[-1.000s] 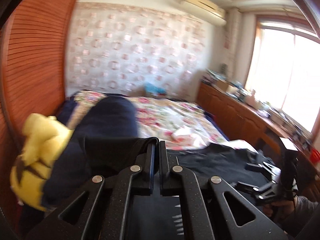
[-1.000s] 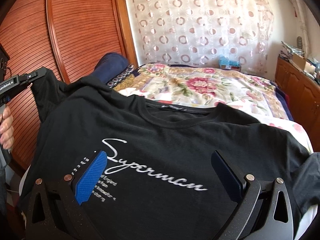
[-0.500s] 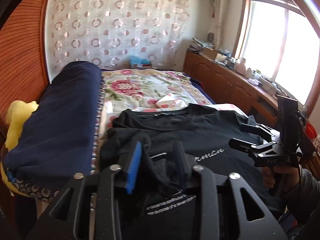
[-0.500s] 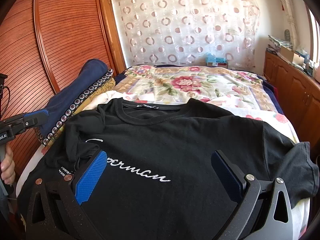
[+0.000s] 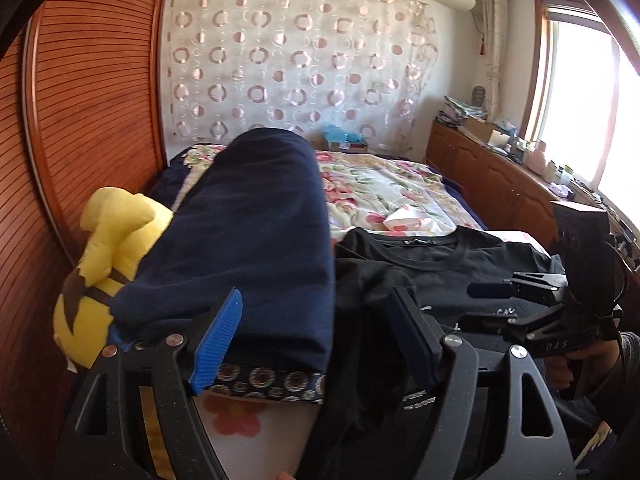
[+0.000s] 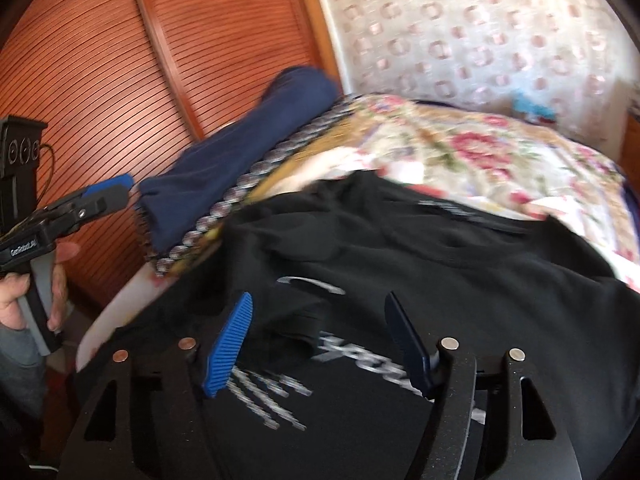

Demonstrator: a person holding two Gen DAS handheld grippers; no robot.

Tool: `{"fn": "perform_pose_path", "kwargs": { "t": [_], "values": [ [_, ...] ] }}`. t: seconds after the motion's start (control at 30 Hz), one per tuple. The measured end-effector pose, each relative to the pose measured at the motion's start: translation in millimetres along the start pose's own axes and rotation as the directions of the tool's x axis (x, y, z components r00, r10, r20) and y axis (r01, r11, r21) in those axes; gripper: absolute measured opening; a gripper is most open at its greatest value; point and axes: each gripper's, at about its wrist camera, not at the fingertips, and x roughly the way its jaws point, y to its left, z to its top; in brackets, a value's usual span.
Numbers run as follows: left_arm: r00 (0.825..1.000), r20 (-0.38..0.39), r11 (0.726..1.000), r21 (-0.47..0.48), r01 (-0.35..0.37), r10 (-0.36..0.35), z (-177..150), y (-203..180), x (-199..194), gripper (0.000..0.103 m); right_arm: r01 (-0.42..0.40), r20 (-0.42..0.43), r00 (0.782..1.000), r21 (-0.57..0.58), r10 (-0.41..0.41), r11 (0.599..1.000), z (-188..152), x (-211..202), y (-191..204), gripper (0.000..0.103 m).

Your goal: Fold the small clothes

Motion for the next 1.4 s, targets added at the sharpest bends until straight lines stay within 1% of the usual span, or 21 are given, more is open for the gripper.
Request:
{"fn": "perform_pose_path", "kwargs": {
  "t": [0.07, 0.13, 0.17, 0.2, 0.23, 0.27, 0.33, 0.37, 0.43, 0.5, 0.57, 0.67, 0.77, 0.87, 0.9, 0.97, 1.0, 1.13, 1.17, 1.27, 1.4],
  "values": [
    [1.000, 0.002, 1.000, -0.011, -0.008, 0.008, -1, 6, 0, 0.076, -0.050, -0.021, 0.999, -0.018, 0.050, 0.999, 7, 14, 10, 0.065],
    [1.000, -0.003, 1.000, -0.023, -0.007, 0.007, -5, 10, 0, 0.076, -0.090, -0.046, 0.995, -0.041, 0.089, 0.995, 13, 28, 16, 0.056],
    [1.000, -0.007, 1.000, -0.025, -0.007, 0.006, -7, 10, 0, 0.076, -0.099, -0.072, 0.993, -0.055, 0.095, 0.994, 15, 38, 17, 0.046],
    [1.000, -0.012, 1.000, -0.024, -0.009, 0.009, -10, 10, 0, 0.076, -0.100, -0.097, 0.991, -0.064, 0.094, 0.993, 17, 50, 20, 0.031],
    [1.000, -0.016, 1.000, -0.021, -0.013, 0.013, -13, 10, 0, 0.076, -0.101, -0.114, 0.989, -0.073, 0.093, 0.992, 17, 58, 17, 0.022],
    [1.000, -0.018, 1.000, -0.018, -0.015, 0.015, -15, 10, 0, 0.076, -0.104, -0.127, 0.987, -0.077, 0.094, 0.992, 18, 64, 16, 0.007],
    [1.000, -0.022, 1.000, -0.012, -0.016, 0.016, -19, 9, -2, 0.076, -0.121, -0.125, 0.986, -0.072, 0.112, 0.990, 27, 64, 11, 0.003],
    [1.000, -0.024, 1.000, -0.010, -0.016, 0.016, -20, 8, -3, 0.076, -0.132, -0.109, 0.986, -0.066, 0.124, 0.989, 33, 58, 9, 0.003],
    [1.000, -0.026, 1.000, -0.006, -0.015, 0.014, -23, 9, -5, 0.076, -0.113, -0.070, 0.992, -0.065, 0.108, 0.991, 45, 40, 4, 0.002],
    [1.000, -0.024, 1.000, -0.001, -0.010, 0.010, -25, 9, -5, 0.076, -0.059, -0.026, 0.998, -0.065, 0.058, 0.996, 57, 15, -8, 0.003],
    [1.000, -0.026, 1.000, 0.004, -0.007, 0.007, -26, 9, -5, 0.076, 0.000, -0.006, 1.000, -0.059, 0.000, 0.998, 65, -4, -20, 0.003],
    [0.999, -0.032, 1.000, 0.005, -0.003, 0.003, -28, 9, -2, 0.076, 0.092, -0.033, 0.995, -0.077, -0.094, 0.993, 65, -8, -33, 0.003],
    [0.999, -0.037, 1.000, 0.003, 0.000, 0.000, -30, 9, -1, 0.076, 0.184, -0.076, 0.979, -0.099, -0.191, 0.978, 61, 2, -41, 0.015],
    [0.999, -0.045, 1.000, 0.011, -0.004, 0.005, -32, 8, 1, 0.076, 0.223, -0.077, 0.970, -0.092, -0.230, 0.970, 64, 17, -36, 0.030],
    [0.999, -0.048, 1.000, 0.014, -0.006, 0.007, -32, 7, 1, 0.076, 0.227, -0.076, 0.969, -0.086, -0.233, 0.970, 66, 21, -35, 0.034],
    [0.999, -0.054, 1.000, 0.017, -0.009, 0.010, -33, 7, 2, 0.076, 0.212, -0.050, 0.975, -0.075, -0.216, 0.974, 71, 32, -34, 0.035],
    [0.998, -0.056, 1.000, 0.017, -0.010, 0.011, -34, 7, 3, 0.076, 0.193, -0.046, 0.979, -0.070, -0.196, 0.979, 72, 26, -34, 0.035],
    [0.998, -0.060, 1.000, 0.016, -0.016, 0.017, -36, 5, 2, 0.076, 0.098, -0.068, 0.992, -0.074, -0.103, 0.992, 75, 60, -41, 0.035],
    [0.998, -0.061, 1.000, 0.016, -0.018, 0.019, -35, 5, 3, 0.076, 0.069, -0.086, 0.993, -0.074, -0.075, 0.995, 77, 77, -40, 0.035],
    [0.998, -0.064, 1.000, 0.016, -0.021, 0.022, -36, 7, 3, 0.076, 0.024, -0.145, 0.989, -0.076, -0.034, 0.997, 81, 121, -45, 0.035],
    [0.997, -0.072, 1.000, 0.017, -0.024, 0.025, -39, 8, 3, 0.076, -0.006, -0.252, 0.968, -0.085, -0.015, 0.996, 82, 165, -52, 0.034]
  ]
}}
